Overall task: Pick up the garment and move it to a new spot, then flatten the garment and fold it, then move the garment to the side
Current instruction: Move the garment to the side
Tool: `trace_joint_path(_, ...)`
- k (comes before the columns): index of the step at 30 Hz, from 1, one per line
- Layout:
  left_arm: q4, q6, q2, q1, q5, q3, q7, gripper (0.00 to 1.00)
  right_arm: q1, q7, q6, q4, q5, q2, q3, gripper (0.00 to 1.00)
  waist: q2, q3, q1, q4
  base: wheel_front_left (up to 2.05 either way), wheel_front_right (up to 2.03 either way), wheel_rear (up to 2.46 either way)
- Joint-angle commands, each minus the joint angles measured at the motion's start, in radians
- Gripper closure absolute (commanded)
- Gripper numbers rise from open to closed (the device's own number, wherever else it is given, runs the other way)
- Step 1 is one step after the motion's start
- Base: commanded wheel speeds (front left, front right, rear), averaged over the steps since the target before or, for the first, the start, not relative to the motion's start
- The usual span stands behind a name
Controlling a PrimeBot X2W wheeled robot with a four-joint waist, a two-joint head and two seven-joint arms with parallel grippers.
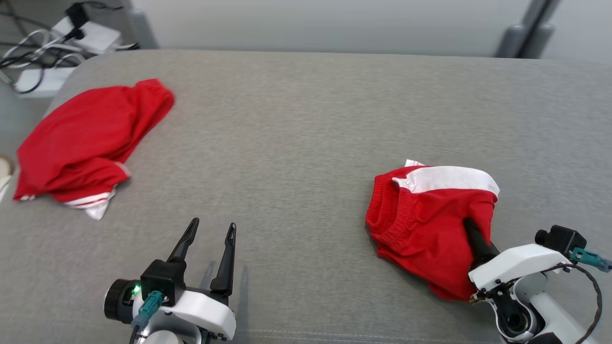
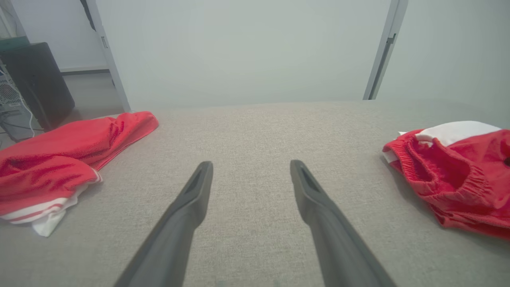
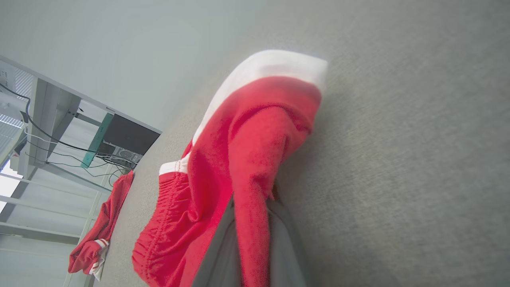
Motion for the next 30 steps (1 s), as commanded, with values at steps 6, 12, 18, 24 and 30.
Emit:
trace_joint_path(6,-0.020,-0.011,0.007,-0.027,0.020,0.047,-0.010,0.00,0.025,-0.026,0.007,-0.019,0.019,-0.019,0.021,1.00,-0.0001,-0.033,0.0000,-0.181,0.00,0.00,0.00)
trace_joint_path(12,-0.021,-0.014,0.007,-0.021,0.023,0.050,-0.010,0.00,0.029,-0.027,0.007,-0.011,0.029,-0.023,0.025,1.00,-0.0001,-0.022,0.0000,-0.249,0.00,0.00,0.00)
trace_joint_path(18,-0.032,-0.017,0.007,-0.037,0.032,0.048,-0.010,0.00,-0.003,-0.035,0.007,0.022,0.007,-0.048,0.035,1.00,-0.0001,0.016,0.0000,-0.272,0.00,0.00,0.00)
trace_joint_path(24,-0.039,-0.031,0.007,-0.064,0.052,0.045,-0.010,0.00,-0.142,-0.060,0.007,0.096,-0.081,-0.119,0.042,1.00,-0.0001,0.074,0.0000,-0.249,0.00,0.00,0.00)
trace_joint_path(30,-0.046,-0.039,0.007,-0.091,0.069,0.047,-0.010,0.00,-0.298,-0.070,0.007,0.198,-0.151,-0.187,0.036,1.00,-0.0001,0.132,0.0000,-0.196,0.00,0.00,0.00)
